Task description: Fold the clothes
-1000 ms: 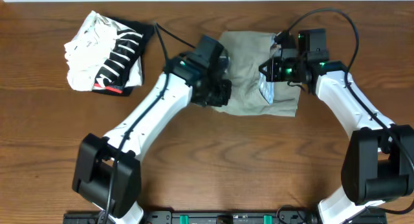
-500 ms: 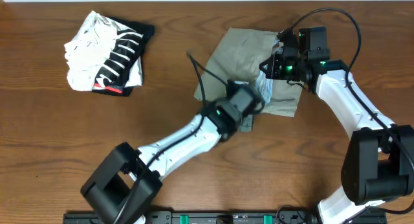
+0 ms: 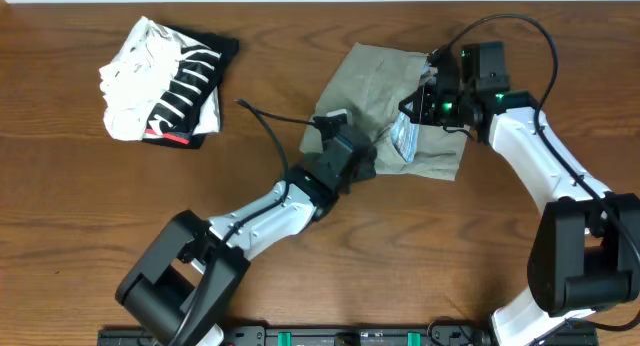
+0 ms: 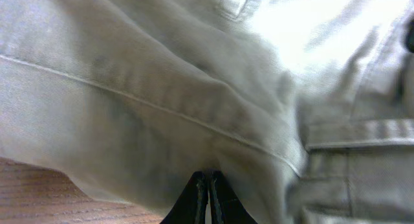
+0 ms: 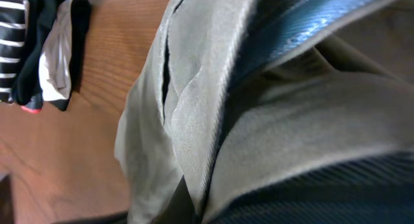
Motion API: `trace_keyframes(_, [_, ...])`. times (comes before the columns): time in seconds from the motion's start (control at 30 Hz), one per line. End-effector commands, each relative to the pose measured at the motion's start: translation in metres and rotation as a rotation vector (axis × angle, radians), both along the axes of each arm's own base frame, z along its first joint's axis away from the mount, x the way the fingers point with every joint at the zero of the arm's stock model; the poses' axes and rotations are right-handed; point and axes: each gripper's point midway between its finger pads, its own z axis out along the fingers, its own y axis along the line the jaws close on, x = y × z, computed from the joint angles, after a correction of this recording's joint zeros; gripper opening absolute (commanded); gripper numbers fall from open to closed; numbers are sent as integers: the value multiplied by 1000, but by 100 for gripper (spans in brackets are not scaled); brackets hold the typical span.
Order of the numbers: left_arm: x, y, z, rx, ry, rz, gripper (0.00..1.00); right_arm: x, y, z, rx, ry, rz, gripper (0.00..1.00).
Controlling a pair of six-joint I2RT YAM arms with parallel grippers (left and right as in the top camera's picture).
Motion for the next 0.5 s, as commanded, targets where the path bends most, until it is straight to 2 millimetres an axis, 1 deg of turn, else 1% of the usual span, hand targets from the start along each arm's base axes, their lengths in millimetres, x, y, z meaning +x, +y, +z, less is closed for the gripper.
trace_keyframes(0.0, [-4, -2, -13, -32, 59, -29, 6, 12, 2, 35, 47, -61, 5, 1])
trace_keyframes(0.13, [-15, -14, -14, -60, 86, -115, 6, 22, 1, 53, 63, -85, -15, 1])
trace_keyframes(0.23, [-19, -17, -14, -68, 97, -147, 6, 27, 2, 64, 72, -102, -23, 1])
trace_keyframes(0.4, [-19, -16, -15, -70, 104, -137, 6, 29, 2, 67, 90, -91, -46, 1])
trace_keyframes(0.47, [-16, -13, -17, -77, 108, -94, 6, 28, 3, 66, 90, -90, -45, 1])
